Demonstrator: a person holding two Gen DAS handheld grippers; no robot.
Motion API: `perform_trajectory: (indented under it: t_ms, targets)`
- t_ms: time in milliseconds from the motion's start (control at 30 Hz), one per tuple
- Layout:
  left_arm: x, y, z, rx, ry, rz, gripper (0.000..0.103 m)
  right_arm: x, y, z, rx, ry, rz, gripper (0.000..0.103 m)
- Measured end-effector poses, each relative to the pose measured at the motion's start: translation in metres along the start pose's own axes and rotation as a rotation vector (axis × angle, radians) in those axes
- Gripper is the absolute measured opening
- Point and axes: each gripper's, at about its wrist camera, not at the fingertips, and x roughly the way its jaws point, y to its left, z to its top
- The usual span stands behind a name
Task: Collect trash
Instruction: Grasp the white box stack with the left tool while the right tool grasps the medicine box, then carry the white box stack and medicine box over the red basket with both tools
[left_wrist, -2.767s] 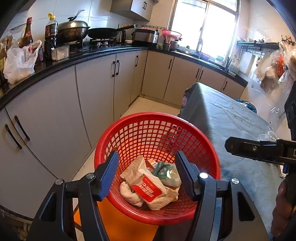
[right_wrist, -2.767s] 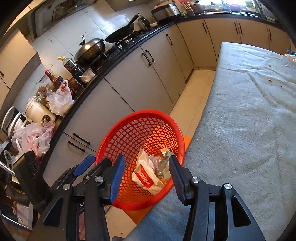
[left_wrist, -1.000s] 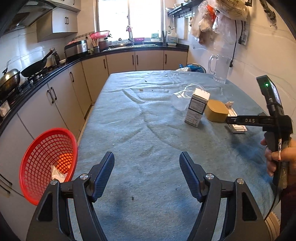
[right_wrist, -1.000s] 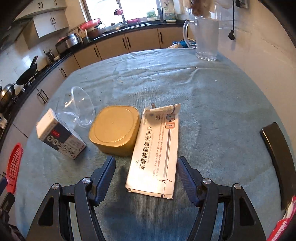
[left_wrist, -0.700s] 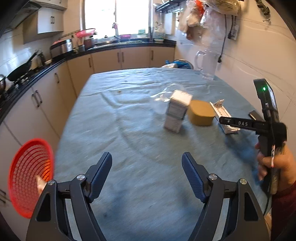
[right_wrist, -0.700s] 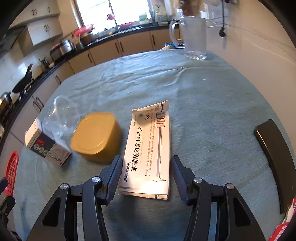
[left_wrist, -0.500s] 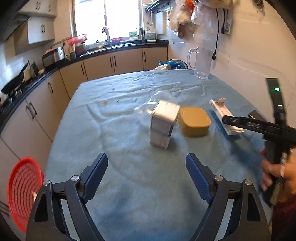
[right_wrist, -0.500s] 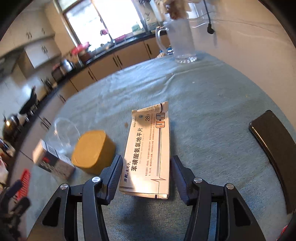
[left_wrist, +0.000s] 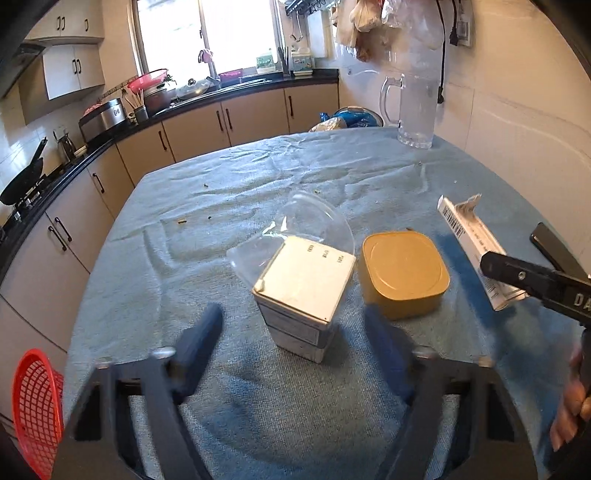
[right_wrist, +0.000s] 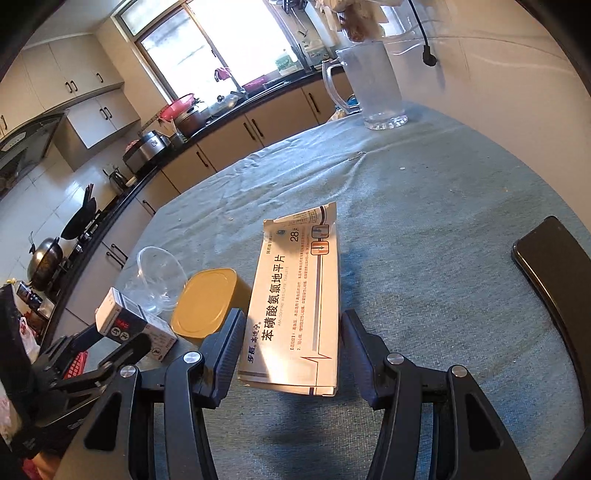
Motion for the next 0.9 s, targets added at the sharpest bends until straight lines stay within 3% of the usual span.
perform_trajectory:
  t_ms: [33,367,900]
  targets:
    - [0.002,0.0,-0.001,-0.004,0.01,-0.001,0.04,0.0,0.001,0.0,-0.003,-0.001,0.003,0.058]
    - [-0.013,0.019,-0.015,-0.083,-0.013,-0.041,0.04,-0.009,0.011,0.0,-0.066,-0.047,0.046,0.058]
    - [-0.059,0.047,-0.062,-0.162,-0.073,-0.035,0.04,-0.026,0.063,-0.018,-0.304,-0.125,0.146,0.058]
